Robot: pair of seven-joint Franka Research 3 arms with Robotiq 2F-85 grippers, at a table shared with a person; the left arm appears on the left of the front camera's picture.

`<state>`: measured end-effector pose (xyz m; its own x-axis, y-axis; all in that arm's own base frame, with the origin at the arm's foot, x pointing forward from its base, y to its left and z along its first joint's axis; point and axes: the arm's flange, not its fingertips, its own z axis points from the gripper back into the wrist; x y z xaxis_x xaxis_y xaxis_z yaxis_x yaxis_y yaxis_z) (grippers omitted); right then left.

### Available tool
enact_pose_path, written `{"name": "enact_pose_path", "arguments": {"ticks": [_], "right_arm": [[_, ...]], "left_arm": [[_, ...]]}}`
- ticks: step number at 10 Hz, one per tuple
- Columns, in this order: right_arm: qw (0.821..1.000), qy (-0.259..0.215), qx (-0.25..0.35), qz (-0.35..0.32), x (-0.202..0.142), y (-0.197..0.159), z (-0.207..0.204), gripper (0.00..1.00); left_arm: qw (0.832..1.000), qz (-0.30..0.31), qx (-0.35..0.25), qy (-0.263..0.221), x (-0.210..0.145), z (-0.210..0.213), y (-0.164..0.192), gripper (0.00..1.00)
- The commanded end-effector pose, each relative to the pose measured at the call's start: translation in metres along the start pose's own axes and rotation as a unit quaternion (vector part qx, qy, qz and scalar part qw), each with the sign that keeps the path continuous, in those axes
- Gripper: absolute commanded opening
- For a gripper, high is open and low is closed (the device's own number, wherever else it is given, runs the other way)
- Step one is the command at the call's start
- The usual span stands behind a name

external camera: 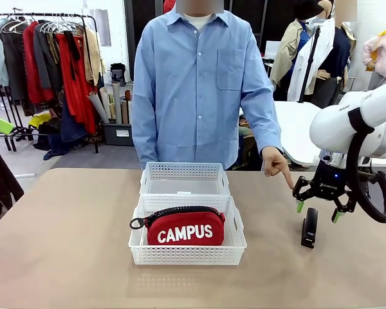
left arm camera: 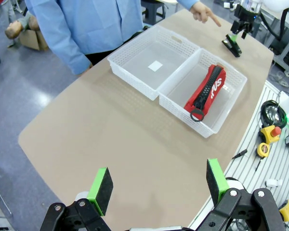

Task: Distribute items into two baskets.
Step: Pick up the Stapler that the person points to.

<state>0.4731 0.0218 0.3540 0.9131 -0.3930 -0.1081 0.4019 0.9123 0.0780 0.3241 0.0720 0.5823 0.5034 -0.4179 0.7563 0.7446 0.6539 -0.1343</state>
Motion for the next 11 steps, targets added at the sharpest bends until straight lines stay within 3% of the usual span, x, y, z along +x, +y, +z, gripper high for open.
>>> {"name": "enact_pose_path", "arguments": {"ticks": [1,11], "right_arm": [[0.999,-0.023,-0.017,-0.014,0.006,0.002,-0.008,1.0],[0.999,-0.027,-0.021,-0.004,0.013,-0.001,-0.045,1.0]], "left_arm": [[1.0,-0.001,-0.001,-0.002,0.0,0.0,0.0,1.0],[1.0,-0.001,-0.001,-0.002,0.0,0.0,0.0,1.0]]}}
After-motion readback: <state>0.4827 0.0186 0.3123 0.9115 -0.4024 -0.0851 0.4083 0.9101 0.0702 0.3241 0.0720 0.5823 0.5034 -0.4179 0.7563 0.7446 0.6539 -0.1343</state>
